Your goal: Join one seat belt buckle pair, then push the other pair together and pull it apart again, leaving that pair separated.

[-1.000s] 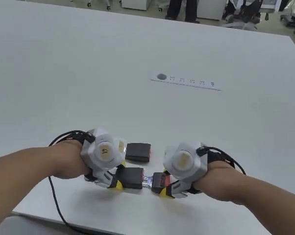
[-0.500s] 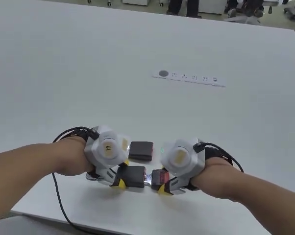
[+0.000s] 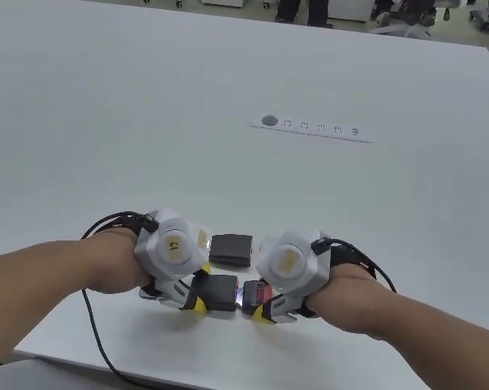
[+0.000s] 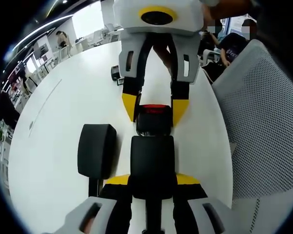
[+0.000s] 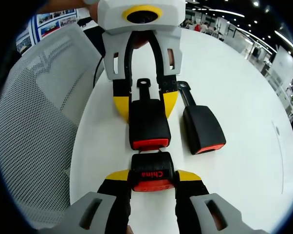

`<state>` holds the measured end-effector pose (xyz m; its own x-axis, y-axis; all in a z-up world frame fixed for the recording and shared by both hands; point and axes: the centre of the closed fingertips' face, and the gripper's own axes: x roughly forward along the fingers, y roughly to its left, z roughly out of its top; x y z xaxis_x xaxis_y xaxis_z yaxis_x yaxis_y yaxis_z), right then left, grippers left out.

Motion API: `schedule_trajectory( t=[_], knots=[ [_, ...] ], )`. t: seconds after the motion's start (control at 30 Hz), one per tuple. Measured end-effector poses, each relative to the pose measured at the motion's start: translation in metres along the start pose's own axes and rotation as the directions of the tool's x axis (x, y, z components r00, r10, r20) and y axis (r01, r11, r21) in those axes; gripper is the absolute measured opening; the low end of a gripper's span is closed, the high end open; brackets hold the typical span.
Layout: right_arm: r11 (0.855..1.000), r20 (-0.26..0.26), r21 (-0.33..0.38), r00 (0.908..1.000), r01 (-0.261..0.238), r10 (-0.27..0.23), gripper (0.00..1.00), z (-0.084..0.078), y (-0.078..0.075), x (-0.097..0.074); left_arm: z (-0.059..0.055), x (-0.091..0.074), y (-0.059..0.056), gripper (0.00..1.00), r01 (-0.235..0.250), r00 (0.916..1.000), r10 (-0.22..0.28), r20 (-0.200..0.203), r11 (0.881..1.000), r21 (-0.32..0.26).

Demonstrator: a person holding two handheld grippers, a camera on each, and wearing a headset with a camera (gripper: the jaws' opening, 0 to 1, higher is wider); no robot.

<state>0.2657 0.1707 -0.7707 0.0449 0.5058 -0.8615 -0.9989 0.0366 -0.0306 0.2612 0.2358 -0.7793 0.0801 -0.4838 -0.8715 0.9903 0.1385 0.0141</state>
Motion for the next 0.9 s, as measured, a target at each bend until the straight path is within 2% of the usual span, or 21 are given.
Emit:
schedule_trajectory(
  t=[0.23,0.33,0.4,0.7,0.9],
  knots=[
    [1.000,-0.005,-0.002,1.0000,0.006,-0.006,0.31,0.0014,0.0028,0.0019,0.0000,-0.0003,-0.0007,0.33,-0.004,0.9999,0.005,0.010,1.000,-0.015],
    [1.000,0.003,-0.013,0.9999,0.017,-0.017,0.31,-0.0008,0.0016,0.0018,-0.0008,-0.0007,-0.0010,0.32,-0.022,0.9996,0.022,0.017,1.000,-0.004],
    [1.000,0.012,0.011,0.9998,0.013,-0.013,0.31,-0.0016,0.0048,0.0002,-0.0007,-0.0008,-0.0006,0.32,-0.025,0.9995,0.025,0.021,1.000,-0.008],
    [0.999,-0.011,-0.031,0.9998,0.016,-0.017,0.30,-0.0019,0.0052,0.0016,0.0019,-0.0012,-0.0013,0.32,-0.001,1.0000,0.001,0.004,1.000,-0.013],
    [1.000,-0.025,-0.023,0.9995,0.018,-0.019,0.30,-0.0034,0.0030,0.0026,0.0032,-0.0018,-0.0017,0.32,0.001,1.0000,-0.001,0.000,1.000,-0.015]
  ],
)
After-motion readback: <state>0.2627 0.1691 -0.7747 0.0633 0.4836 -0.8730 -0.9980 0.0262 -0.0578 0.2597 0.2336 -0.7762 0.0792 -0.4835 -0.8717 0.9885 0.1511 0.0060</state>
